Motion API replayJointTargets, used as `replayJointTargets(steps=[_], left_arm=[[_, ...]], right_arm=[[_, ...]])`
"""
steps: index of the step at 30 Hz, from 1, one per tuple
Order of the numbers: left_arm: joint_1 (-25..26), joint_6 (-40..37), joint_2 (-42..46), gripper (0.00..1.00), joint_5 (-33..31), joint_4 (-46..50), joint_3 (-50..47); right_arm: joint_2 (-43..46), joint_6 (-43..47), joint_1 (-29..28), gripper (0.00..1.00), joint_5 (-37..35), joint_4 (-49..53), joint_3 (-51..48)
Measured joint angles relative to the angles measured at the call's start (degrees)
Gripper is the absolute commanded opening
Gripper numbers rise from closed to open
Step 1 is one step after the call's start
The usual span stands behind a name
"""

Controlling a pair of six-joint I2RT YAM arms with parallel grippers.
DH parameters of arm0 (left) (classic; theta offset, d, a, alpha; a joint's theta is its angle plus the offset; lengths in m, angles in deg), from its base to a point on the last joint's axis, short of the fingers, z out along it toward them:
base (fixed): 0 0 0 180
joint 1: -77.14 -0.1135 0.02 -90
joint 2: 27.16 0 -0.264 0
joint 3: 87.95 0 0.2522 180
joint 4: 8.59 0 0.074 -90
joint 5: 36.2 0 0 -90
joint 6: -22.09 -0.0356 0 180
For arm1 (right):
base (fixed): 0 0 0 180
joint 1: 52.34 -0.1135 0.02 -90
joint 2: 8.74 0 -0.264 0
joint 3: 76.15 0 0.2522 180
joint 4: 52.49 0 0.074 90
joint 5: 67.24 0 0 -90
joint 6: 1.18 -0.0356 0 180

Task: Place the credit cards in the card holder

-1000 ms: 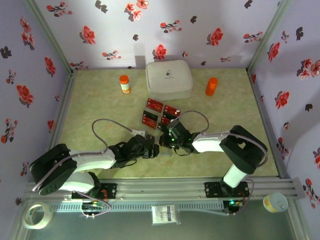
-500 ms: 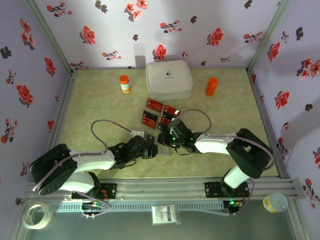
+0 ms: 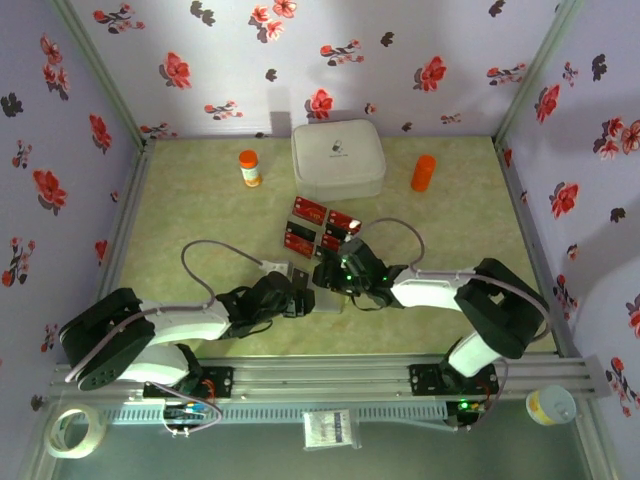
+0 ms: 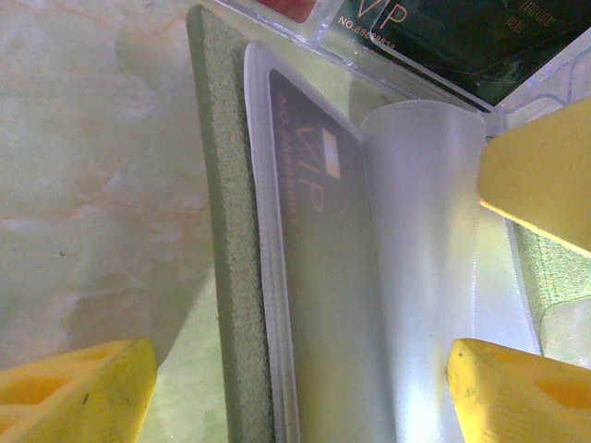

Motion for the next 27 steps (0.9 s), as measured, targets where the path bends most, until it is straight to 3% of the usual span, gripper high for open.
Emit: replayJointTargets(steps=[8,16,27], left_arm=[[0.0,0.0,0.9,0.87,0.1,-0.5,-0.6],[0.0,0.3,5.2,1.00,0.3,2.0,-1.6],[-3.8,-0.2,28.4,1.00,-3.0,14.5,-3.1]], right_arm=[[-1.5,0.0,0.0,0.52,1.7,-0.5,1.9],[-0.8,0.0,-1.3,0.54,2.5,-0.5,3.5],[-1.5,-1.9,-4.0,0.65,2.6,-0.3,8.9]])
